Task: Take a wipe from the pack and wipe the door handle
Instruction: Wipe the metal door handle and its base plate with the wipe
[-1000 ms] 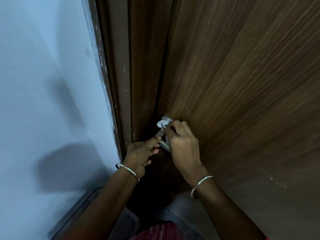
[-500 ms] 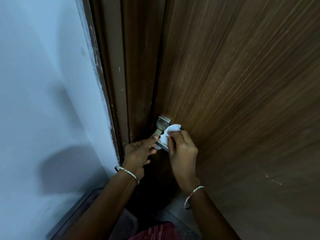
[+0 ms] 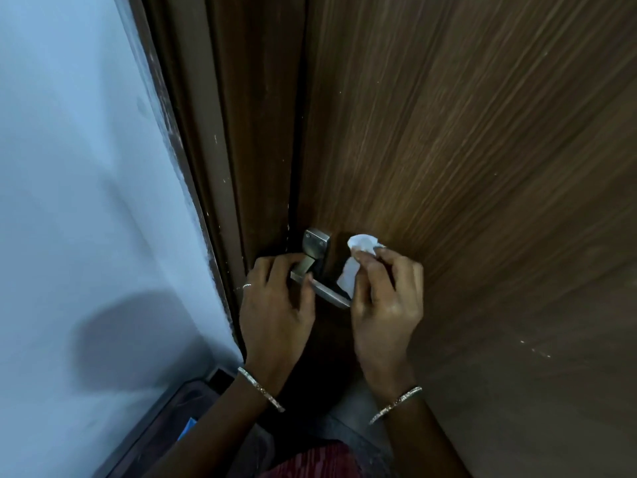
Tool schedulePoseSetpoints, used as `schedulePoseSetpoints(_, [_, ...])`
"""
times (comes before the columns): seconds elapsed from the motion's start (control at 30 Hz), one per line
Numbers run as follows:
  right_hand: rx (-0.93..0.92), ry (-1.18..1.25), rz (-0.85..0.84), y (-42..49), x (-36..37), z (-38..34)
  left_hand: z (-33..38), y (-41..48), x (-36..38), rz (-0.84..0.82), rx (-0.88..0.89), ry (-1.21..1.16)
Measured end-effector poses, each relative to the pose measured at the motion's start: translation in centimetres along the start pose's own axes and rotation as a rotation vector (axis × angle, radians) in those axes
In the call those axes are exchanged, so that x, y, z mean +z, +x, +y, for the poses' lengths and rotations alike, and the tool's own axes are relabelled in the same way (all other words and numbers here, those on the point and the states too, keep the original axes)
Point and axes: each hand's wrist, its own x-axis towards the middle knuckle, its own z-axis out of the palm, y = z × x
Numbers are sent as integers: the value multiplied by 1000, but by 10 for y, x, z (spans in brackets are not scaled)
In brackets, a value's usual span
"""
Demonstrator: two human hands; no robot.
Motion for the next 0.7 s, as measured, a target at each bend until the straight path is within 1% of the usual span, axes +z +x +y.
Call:
schedulePoseSetpoints(0.07, [-60,-95,-49,-9,-5,17,-2,-2,3,-44,-99,-25])
schedulePoseSetpoints(0.1, [-79,-134,-103,-18,-9,27,-3,-2,5,-75,-164,-92])
schedulePoseSetpoints(0.2, [-101,-233,-270,-48,-17,54,-1,-3,11,-146,-465,-444])
schedulePoseSetpoints(0.27, [-121,-267,-340,-55,-19,61,-1,-1,15,-181,-679,-661])
schedulePoseSetpoints(0.33, [-146,-254,-348,-46,-15,58,-1,3,20,-196,-873,-899])
schedulePoseSetpoints(0.4, [-195,-238,-347,-29,-6,48,1,9,22,-163,-1043,-1163])
schedulePoseSetpoints(0.43, [-238,-232,-359,-21,0,43,1,11,22,-140,-1093,-1232])
schedulePoseSetpoints(0.5, [-320,-206,-385,-11,8,39,2,13,22,-127,-1159,-1278])
schedulePoseSetpoints(0.6, [-389,-183,-412,-11,6,51,0,17,21,-141,-1228,-1296])
schedulePoseSetpoints(0.7, [-451,-226,-456,-29,-5,69,0,19,21,-160,-1247,-1288])
